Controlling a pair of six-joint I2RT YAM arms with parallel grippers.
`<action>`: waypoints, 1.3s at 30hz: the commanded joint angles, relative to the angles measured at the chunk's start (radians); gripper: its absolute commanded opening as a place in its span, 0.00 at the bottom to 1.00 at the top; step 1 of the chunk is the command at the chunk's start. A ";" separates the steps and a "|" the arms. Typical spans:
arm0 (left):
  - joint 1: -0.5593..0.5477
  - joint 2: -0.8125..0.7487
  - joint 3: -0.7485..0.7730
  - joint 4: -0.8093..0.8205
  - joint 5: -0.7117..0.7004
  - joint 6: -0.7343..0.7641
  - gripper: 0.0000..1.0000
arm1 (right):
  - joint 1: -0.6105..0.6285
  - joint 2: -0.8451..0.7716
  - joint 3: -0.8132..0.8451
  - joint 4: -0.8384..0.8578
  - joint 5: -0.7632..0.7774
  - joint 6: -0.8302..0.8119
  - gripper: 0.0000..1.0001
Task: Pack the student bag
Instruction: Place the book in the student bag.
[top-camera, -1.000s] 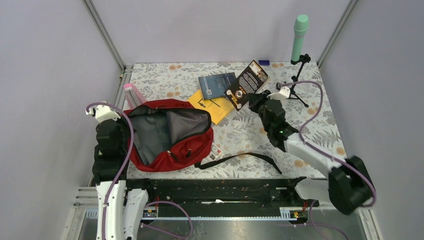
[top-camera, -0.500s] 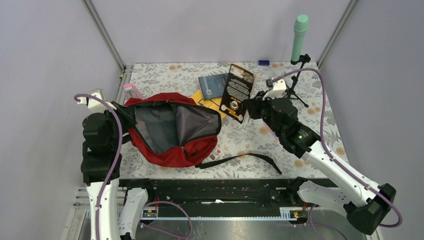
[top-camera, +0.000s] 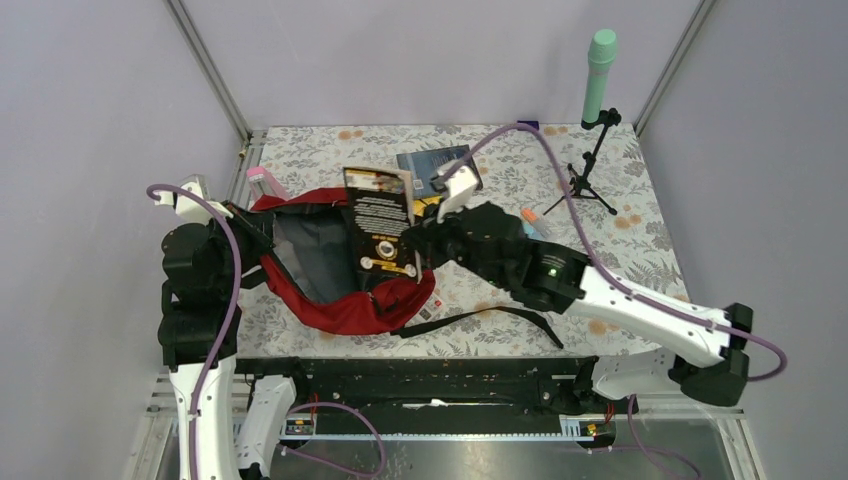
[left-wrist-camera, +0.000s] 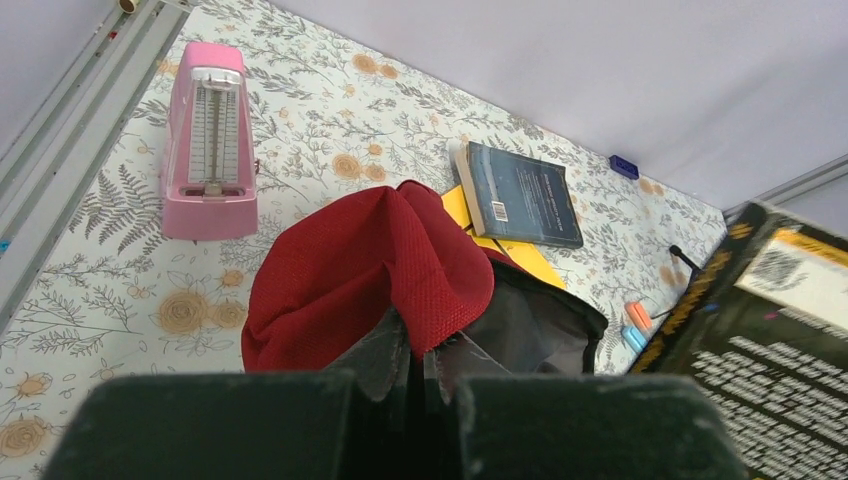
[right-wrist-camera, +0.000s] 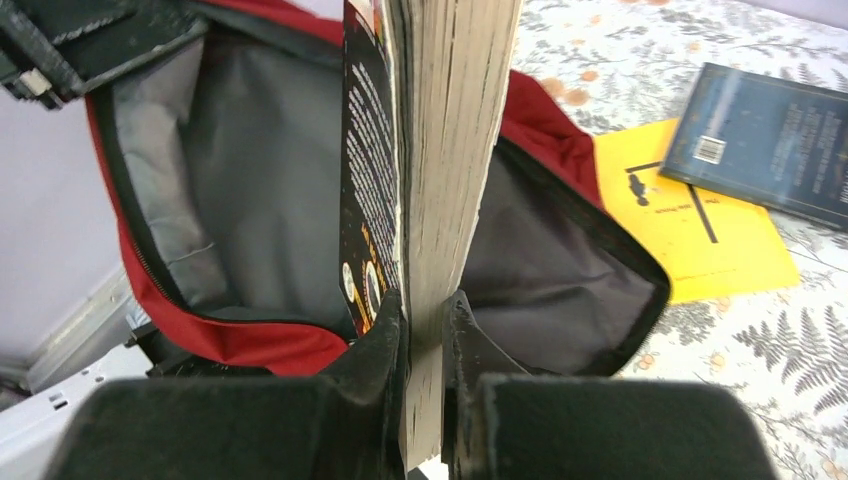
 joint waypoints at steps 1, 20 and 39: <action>0.005 0.000 0.058 0.071 0.040 -0.017 0.00 | 0.090 0.112 0.175 -0.037 0.091 -0.052 0.00; 0.004 0.013 0.055 0.094 0.074 -0.020 0.00 | 0.166 0.713 0.904 -0.709 0.334 -0.106 0.00; 0.005 0.029 0.058 0.067 -0.011 -0.021 0.00 | 0.242 0.608 0.668 -0.605 0.280 -0.063 0.00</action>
